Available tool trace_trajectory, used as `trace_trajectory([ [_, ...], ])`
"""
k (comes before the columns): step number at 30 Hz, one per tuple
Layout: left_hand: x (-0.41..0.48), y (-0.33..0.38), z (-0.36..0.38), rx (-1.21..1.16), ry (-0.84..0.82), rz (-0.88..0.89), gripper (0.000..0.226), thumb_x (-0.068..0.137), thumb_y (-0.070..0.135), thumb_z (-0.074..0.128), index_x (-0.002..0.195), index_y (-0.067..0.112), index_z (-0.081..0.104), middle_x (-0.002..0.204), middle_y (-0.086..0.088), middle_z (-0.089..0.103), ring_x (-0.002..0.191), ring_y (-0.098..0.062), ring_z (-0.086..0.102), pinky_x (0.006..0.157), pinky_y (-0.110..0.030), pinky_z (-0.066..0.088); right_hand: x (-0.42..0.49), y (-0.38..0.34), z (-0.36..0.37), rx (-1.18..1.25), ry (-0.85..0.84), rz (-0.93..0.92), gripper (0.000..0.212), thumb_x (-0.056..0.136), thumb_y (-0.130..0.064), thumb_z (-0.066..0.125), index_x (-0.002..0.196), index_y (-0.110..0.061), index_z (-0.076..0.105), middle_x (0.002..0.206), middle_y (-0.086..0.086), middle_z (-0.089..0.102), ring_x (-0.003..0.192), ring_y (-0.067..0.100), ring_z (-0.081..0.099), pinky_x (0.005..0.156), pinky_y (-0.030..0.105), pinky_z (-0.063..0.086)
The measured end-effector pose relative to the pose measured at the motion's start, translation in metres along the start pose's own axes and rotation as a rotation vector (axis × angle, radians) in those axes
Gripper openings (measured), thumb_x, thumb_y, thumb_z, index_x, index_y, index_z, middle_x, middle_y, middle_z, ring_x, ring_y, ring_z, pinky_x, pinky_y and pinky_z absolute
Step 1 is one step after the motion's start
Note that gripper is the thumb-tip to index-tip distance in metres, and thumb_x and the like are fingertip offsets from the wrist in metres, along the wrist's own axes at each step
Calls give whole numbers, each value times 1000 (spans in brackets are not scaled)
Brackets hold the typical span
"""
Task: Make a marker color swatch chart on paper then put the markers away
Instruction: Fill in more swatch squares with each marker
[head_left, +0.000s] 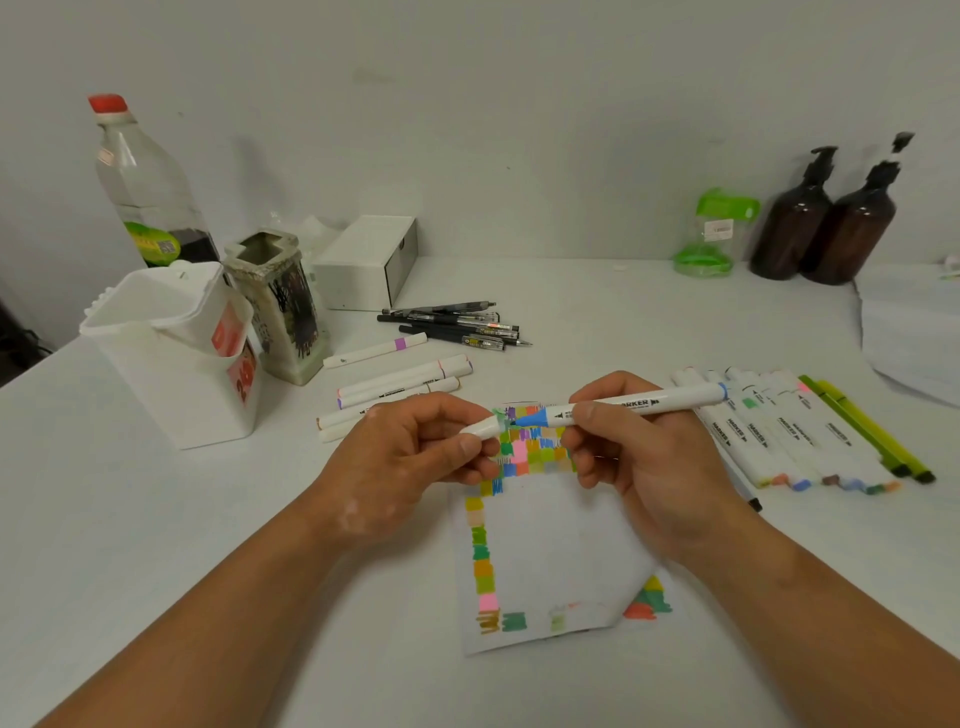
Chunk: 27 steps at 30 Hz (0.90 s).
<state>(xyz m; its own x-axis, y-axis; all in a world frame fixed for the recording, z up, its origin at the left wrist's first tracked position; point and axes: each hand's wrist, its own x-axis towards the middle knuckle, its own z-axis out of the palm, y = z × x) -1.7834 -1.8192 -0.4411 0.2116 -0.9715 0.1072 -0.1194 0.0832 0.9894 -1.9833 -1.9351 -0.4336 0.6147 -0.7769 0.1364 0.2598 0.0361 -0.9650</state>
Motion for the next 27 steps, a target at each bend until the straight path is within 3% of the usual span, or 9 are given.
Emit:
trace_trajectory([
  [7,-2,1,8,15,-24,2,30,83,17,66,112,8,69,91,-11,77,83,-25,75,73,-24,59,-4,7,8,-117,-75,17,3,81,-18,73,80,-20,74,74,14,74,56,18,62,50,25,50],
  [12,-3,0,11,0,-16,32,18,92,1,60,108,4,68,89,-14,76,79,-29,75,70,-29,60,-3,3,9,-136,-66,29,2,80,-20,75,80,-22,76,74,14,75,59,18,65,53,26,52],
  [19,-2,1,5,79,0,98,20,95,0,58,107,10,69,85,-12,74,75,-24,72,70,-29,58,-6,2,13,-161,-134,11,0,84,-23,74,84,-23,74,80,14,75,64,17,67,57,26,54],
  [21,0,2,1,104,23,107,21,96,2,58,108,12,70,84,-9,74,76,-21,71,71,-26,57,-5,-3,10,-191,-170,-12,14,82,-31,77,93,-24,77,82,10,74,68,17,66,59,28,54],
  [25,0,3,-15,171,71,102,21,94,6,63,108,17,74,88,-4,74,79,-20,70,75,-28,58,-5,-20,-10,-16,-418,148,69,74,-63,77,122,-13,74,105,19,71,79,22,63,60,31,54],
  [27,-1,2,-17,243,54,92,22,90,10,68,107,22,76,91,0,75,78,-17,70,76,-28,58,-7,-25,-14,-65,-467,250,63,83,-63,66,121,-13,74,109,24,73,78,22,62,60,29,53],
])
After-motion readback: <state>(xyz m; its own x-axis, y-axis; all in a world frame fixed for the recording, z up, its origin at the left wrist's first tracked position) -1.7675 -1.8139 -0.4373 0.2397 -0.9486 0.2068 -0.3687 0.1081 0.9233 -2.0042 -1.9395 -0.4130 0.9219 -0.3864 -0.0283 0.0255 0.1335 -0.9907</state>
